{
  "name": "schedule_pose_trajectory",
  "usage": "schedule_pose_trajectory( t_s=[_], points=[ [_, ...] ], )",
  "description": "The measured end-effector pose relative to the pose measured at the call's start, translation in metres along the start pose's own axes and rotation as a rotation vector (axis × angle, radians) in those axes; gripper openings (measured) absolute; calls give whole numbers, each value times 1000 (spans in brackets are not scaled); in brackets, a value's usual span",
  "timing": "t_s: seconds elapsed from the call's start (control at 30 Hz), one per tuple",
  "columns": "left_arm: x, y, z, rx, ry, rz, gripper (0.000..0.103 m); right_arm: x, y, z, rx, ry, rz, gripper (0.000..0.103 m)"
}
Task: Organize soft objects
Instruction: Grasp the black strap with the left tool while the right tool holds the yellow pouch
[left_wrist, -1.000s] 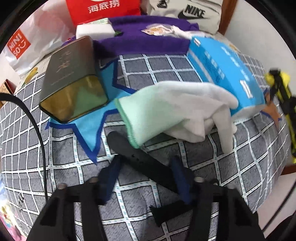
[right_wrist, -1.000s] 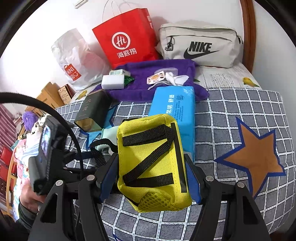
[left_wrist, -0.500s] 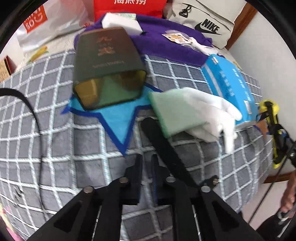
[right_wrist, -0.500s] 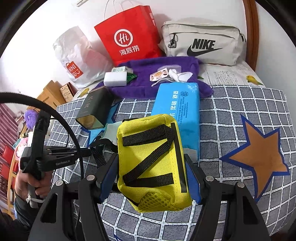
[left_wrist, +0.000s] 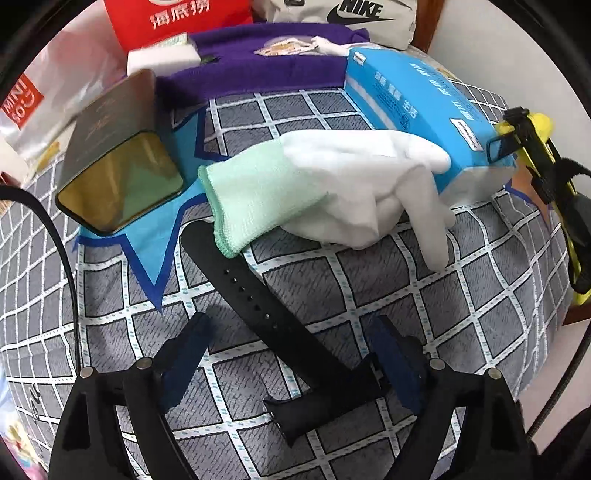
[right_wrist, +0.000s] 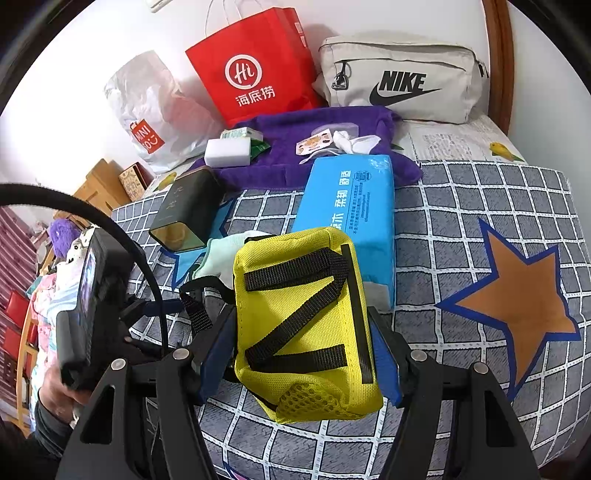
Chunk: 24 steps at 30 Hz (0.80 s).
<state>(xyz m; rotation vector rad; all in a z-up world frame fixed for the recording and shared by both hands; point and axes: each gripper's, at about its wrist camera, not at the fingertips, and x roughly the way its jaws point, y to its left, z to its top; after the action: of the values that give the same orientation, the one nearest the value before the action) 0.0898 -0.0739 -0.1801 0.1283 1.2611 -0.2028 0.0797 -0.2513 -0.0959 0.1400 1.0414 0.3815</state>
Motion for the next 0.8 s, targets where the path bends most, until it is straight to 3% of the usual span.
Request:
schedule_pose_trajectory(
  t_s=[0.1, 0.17, 0.27, 0.37, 0.53, 0.7, 0.77, 0.8],
  points=[
    [-4, 2, -4, -14, -20, 8, 61, 0, -1, -2, 0, 2, -3, 67],
    [-13, 12, -11, -39, -36, 20, 39, 0, -3, -2, 5, 3, -3, 67],
    [-19, 27, -16, -41, -43, -13, 19, 1, -4, -1, 14, 4, -1, 67],
    [-28, 49, -23, -60, -38, -65, 10, 2, -3, -1, 9, 7, 4, 67],
    [-24, 62, -18, -75, -9, -48, 11, 2, -3, -1, 1, 8, 4, 67],
    [-24, 65, -15, -117, 1, -90, 28, 4, -3, -1, 6, 15, 2, 67],
    [-19, 59, -5, -118, 0, -105, 48, 5, -3, -1, 4, 18, 4, 67],
    [-16, 53, 2, -117, 0, -125, 48, 5, -3, -1, 0, 19, 2, 67]
  ],
)
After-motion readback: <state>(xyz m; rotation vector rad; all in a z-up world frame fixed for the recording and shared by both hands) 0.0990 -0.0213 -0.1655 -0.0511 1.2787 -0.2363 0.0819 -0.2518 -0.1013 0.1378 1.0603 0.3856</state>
